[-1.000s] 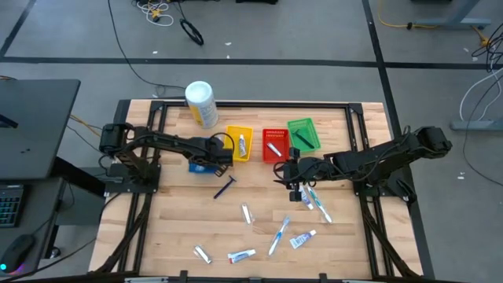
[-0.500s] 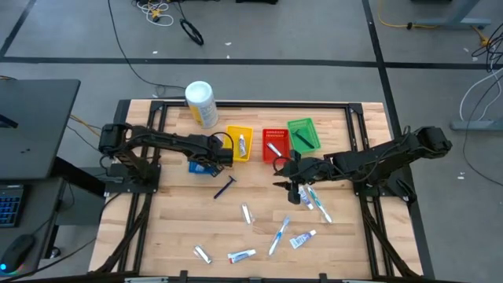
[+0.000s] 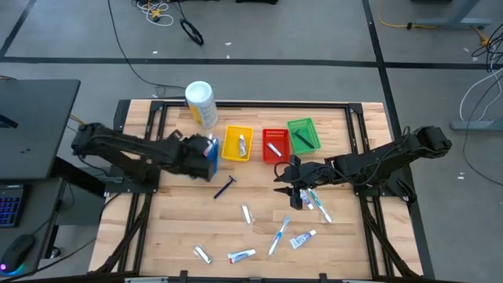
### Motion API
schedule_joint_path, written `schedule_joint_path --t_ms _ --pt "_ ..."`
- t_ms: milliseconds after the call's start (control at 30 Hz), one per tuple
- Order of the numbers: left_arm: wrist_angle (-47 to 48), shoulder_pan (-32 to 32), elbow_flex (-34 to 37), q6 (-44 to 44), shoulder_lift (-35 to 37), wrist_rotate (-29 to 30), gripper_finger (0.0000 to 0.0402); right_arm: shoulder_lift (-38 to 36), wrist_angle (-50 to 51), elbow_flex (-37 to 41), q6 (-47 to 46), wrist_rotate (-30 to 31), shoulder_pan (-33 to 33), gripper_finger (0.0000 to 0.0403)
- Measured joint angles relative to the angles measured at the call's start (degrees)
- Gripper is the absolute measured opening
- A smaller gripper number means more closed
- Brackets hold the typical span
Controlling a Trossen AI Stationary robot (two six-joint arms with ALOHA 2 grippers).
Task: Pick & Place Travel size toiletries
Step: Put the white toothpaste into the yellow bin
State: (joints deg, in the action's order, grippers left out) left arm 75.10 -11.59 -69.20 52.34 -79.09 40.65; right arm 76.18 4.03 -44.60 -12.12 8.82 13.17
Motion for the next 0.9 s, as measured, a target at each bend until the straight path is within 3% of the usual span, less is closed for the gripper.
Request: schedule_joint_path --t_ms 100,233,367,600,733,900 --pt "-3.95 -4.63 1.60 -0.53 2.36 4.32 0.0174 0.00 -0.16 0.00 2.72 -0.03 0.00 0.0167" --pt "-14.74 -9.79 5.00 -5.51 3.20 4.20 0.0173 0.00 -0.52 0.02 4.20 -0.04 0.00 0.0167" --pt "-27.75 -13.12 7.89 -15.63 3.06 0.89 0.0174 0.00 -0.89 0.02 4.20 -0.07 0.00 0.0167" --pt "-54.17 -13.95 9.74 -34.45 2.99 -10.20 0.0174 0.00 -1.73 0.02 7.82 -0.02 -0.04 0.0167" --pt "-64.35 -14.02 9.74 -36.41 2.99 -16.53 0.0173 0.00 -1.50 0.02 8.15 -0.02 -0.04 0.0167" --pt "-68.23 -15.23 9.63 -33.13 1.68 -16.20 0.0173 0.00 -1.66 0.02 8.09 0.00 0.04 0.0167"
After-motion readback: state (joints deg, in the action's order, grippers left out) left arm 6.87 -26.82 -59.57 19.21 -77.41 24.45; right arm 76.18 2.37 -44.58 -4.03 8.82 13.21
